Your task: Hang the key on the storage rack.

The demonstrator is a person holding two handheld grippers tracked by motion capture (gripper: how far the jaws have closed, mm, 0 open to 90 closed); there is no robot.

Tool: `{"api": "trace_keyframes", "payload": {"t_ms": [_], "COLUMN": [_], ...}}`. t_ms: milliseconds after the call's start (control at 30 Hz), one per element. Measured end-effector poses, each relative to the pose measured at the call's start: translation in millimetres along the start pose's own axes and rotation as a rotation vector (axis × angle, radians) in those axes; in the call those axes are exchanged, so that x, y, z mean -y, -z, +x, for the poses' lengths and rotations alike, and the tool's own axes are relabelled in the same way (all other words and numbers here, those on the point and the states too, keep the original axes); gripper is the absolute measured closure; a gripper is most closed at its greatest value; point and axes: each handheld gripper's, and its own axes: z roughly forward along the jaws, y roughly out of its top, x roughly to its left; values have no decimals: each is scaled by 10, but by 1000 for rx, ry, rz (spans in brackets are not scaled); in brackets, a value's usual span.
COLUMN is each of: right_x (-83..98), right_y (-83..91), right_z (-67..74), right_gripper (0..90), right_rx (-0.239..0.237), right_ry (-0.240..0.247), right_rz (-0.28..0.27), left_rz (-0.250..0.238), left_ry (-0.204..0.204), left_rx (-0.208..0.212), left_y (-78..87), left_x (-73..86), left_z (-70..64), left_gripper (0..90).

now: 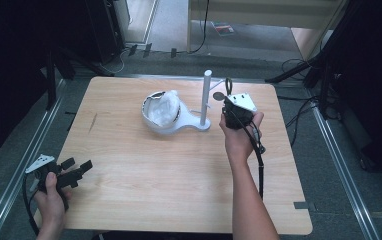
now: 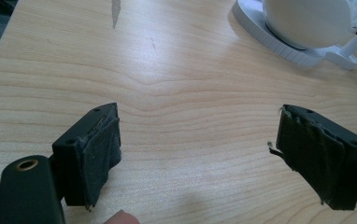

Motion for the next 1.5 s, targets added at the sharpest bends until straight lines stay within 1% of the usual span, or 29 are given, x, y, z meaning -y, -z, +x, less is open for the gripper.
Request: {"api": "trace_keyframes", "payload": {"t_ms": [233, 300, 367, 533, 733, 1000, 1067, 1133, 1167, 1233, 1267, 1333, 1400, 1500], "right_x": [-27, -33, -34, -21, -1, 51, 65, 72, 73, 73, 72, 73, 82, 105], "right_y": [-74, -85, -91, -96, -104, -121, -127, -134, -138, -137, -134, -128, -122, -111], "right_z": [55, 65, 82, 125, 161, 180, 180, 178, 178, 174, 172, 162, 143, 113], "right_gripper": [807, 807, 807, 806, 805, 798, 782, 716, 696, 684, 672, 655, 648, 643], "right_rx": [-3, -6, -9, -19, -36, -35, -48, -54, -60, -75, -72, -70, -66, -62], "right_ry": [13, 9, 20, 43, 60, 75, 67, 65, 58, 51, 56, 51, 48, 37], "right_rz": [16, 14, 11, 10, 13, 22, 26, 25, 23, 23, 22, 21, 14, 21], "left_rz": [0, -1, 0, 0, 0, 1, 1, 2, 2, 2, 2, 2, 3, 3], "left_ry": [1, 1, 1, 0, 1, 1, 2, 2, 1, 1, 2, 1, 0, 0], "left_rx": [1, 1, 1, 0, 0, 0, 0, 0, 0, 0, 0, 0, 0, -1], "left_y": [0, 0, 0, 0, -1, -1, -1, -2, -2, -2, -2, -2, -2, -2], "left_x": [0, 0, 0, 0, 0, -1, -1, -1, -1, -1, -1, -1, -1, -1], "left_z": [0, 0, 0, 0, 0, 0, 0, 0, 0, 0, 0, 0, 0, -1], "left_gripper": [147, 147, 147, 147, 147, 147, 147, 147, 147, 147, 147, 147, 147, 147]}}
